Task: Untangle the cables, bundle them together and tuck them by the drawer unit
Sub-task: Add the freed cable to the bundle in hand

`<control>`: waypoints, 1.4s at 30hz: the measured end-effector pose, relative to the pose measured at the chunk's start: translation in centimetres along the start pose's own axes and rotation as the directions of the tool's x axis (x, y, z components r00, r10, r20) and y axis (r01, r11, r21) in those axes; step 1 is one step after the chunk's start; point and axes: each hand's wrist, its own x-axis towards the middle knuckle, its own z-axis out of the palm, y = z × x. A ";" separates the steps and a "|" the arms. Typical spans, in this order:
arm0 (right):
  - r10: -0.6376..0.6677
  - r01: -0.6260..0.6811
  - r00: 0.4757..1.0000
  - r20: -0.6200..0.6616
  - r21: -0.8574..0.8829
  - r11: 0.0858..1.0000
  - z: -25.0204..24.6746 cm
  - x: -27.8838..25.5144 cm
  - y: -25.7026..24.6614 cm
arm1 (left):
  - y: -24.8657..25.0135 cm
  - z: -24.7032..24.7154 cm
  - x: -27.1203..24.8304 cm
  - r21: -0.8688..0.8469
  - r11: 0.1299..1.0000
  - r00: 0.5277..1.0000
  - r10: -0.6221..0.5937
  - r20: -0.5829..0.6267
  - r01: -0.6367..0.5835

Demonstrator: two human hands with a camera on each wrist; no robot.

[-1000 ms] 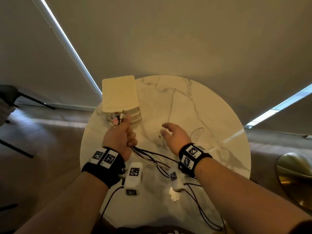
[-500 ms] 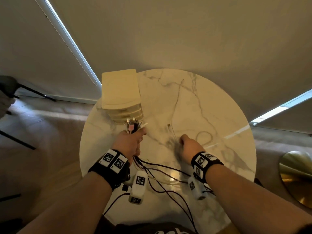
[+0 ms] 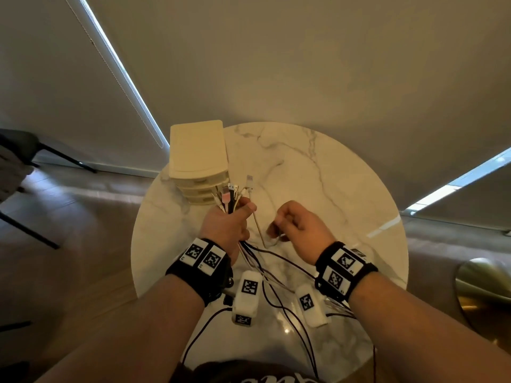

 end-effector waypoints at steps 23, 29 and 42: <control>-0.198 0.207 0.970 -0.140 0.051 0.977 -2.4 -4.5 -5.9 | 1.2 4.8 -5.1 -0.269 0.963 0.996 0.005 0.085 0.018; -0.251 0.215 0.963 -0.097 -0.282 0.935 -1.5 -3.5 -5.7 | 1.4 6.6 -7.7 -0.081 0.989 0.980 0.135 0.144 -0.124; 0.009 0.069 0.984 0.175 -0.432 0.899 -4.0 -3.9 1.6 | 5.6 3.4 -3.0 -0.505 0.843 0.976 0.099 -0.196 -0.187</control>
